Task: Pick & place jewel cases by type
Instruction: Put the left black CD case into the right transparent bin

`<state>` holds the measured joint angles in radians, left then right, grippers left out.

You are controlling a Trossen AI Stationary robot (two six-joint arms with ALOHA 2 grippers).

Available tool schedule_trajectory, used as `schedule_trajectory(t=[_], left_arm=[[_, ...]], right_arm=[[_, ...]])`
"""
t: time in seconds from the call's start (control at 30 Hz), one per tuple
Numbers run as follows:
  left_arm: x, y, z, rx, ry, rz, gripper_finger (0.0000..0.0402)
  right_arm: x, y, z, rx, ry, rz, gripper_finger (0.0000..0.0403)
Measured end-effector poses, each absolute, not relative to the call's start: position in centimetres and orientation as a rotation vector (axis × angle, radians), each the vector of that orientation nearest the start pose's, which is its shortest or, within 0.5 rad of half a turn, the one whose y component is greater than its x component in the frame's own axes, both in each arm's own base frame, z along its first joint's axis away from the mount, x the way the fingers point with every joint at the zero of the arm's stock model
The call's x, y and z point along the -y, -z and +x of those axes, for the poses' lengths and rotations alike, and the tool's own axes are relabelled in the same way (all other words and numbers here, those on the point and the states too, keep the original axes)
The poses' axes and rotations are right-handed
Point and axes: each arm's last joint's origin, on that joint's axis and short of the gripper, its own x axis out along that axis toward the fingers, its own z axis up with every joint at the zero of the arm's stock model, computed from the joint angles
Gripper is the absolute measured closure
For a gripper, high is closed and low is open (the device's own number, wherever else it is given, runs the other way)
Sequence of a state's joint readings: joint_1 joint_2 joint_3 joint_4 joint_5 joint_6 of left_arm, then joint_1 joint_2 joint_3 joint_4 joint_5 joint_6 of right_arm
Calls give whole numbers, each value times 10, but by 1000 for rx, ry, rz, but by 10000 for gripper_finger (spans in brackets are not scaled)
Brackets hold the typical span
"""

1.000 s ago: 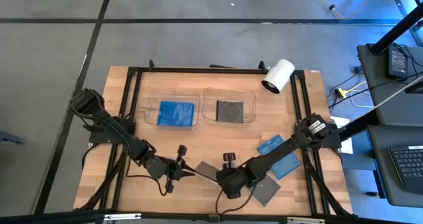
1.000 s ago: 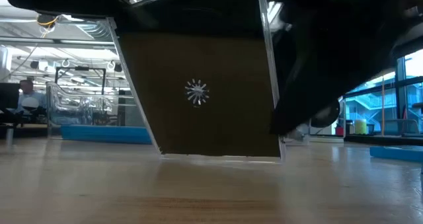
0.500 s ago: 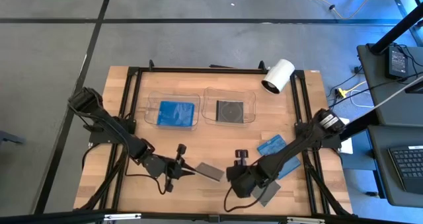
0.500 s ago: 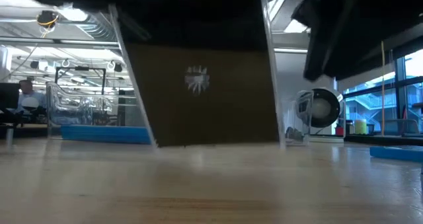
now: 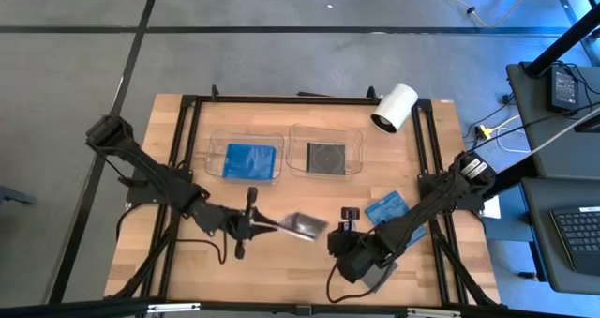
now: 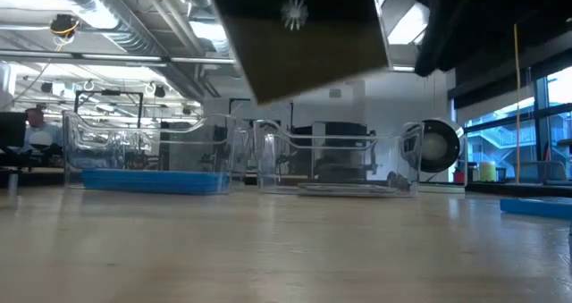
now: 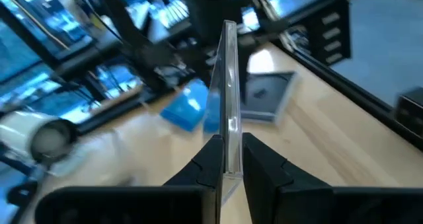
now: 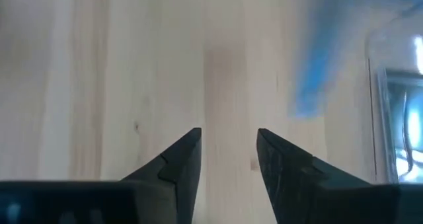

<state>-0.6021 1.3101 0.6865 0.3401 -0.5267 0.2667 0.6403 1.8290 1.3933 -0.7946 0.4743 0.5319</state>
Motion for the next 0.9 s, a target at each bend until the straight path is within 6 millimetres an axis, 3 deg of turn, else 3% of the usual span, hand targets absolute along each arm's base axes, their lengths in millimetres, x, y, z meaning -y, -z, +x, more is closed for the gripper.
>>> schedule_trajectory(t=[0.27,0.4,0.7,0.9], left_arm=[[105,-271,235,-110,73,508,369],[80,-278,246,-51,106,539,366],[13,-283,260,52,211,586,367],[-31,-265,275,35,241,577,368]], right_arm=[[-198,-224,279,-1162,267,-166,253],[-201,-227,272,-1109,332,-222,253],[-208,-228,266,-1044,380,-204,253],[-207,-228,268,-975,430,-209,253]])
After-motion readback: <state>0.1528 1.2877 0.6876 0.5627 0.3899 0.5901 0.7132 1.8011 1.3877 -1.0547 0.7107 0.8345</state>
